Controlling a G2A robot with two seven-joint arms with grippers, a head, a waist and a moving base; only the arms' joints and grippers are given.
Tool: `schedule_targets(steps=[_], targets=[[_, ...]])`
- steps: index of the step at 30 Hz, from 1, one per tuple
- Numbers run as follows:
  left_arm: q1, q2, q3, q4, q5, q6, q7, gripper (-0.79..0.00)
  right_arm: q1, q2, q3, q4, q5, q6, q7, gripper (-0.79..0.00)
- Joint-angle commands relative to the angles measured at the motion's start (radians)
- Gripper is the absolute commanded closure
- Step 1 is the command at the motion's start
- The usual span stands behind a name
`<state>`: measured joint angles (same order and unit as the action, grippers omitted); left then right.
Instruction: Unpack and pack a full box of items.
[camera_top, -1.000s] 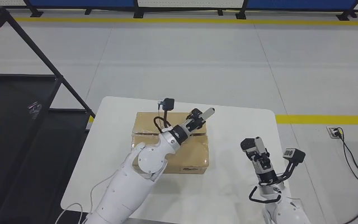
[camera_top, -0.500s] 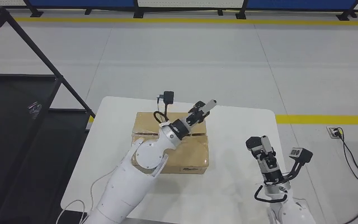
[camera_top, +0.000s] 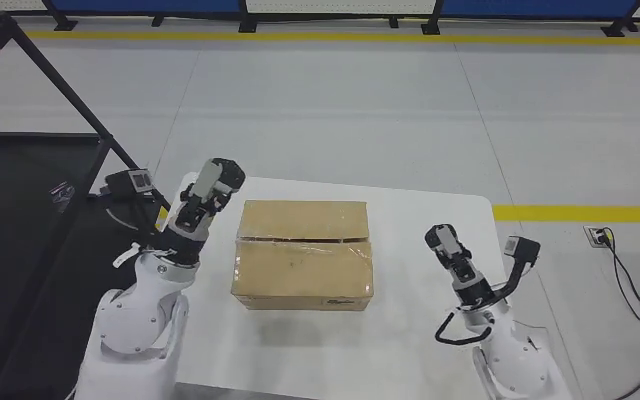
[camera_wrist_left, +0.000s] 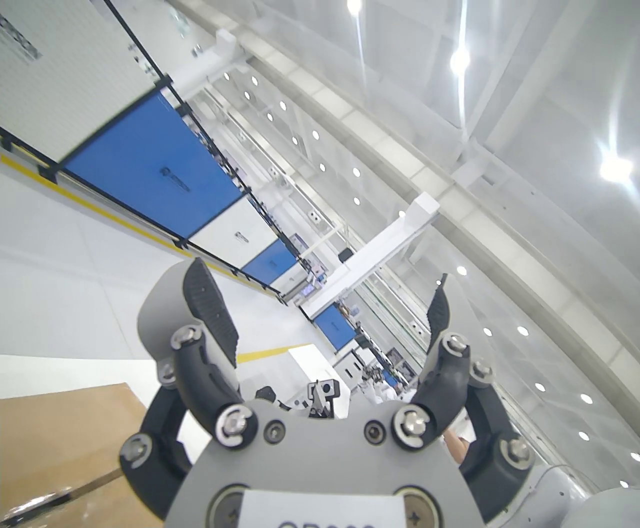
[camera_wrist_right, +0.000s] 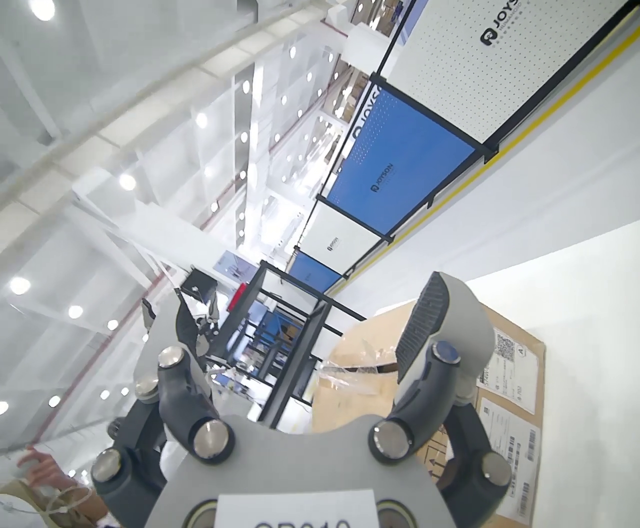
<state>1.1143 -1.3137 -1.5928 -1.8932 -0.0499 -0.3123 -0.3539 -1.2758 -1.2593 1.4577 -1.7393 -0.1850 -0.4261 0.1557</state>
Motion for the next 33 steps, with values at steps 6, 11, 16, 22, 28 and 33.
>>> schedule_targets(steps=[6, 11, 16, 22, 28, 33], targets=[[0.168, 0.012, -0.147, 0.007, -0.06, -0.015, 0.012, -0.785, 0.0, 0.001, 0.003, -0.006, -0.018, 0.003, -0.002, -0.785], [0.2, 0.013, -0.146, 0.033, -0.107, -0.039, 0.003, -0.785, 0.005, 0.002, -0.036, -0.049, -0.067, -0.01, 0.062, -0.785], [0.174, 0.016, -0.13, 0.076, -0.135, -0.045, -0.018, -0.785, 0.098, -0.007, -0.175, -0.071, -0.277, 0.048, 0.14, -0.785], [0.171, 0.021, -0.151, 0.122, -0.172, -0.062, -0.026, -0.785, 0.174, -0.013, -0.246, -0.046, -0.443, 0.107, 0.172, -0.785], [0.223, 0.027, -0.2, 0.143, -0.217, -0.082, -0.03, -0.785, 0.174, -0.013, -0.246, -0.046, -0.443, 0.107, 0.172, -0.785], [0.207, 0.035, -0.189, 0.176, -0.234, -0.073, -0.132, -0.785, 0.218, -0.021, -0.304, -0.011, -0.449, 0.129, 0.215, -0.785]])
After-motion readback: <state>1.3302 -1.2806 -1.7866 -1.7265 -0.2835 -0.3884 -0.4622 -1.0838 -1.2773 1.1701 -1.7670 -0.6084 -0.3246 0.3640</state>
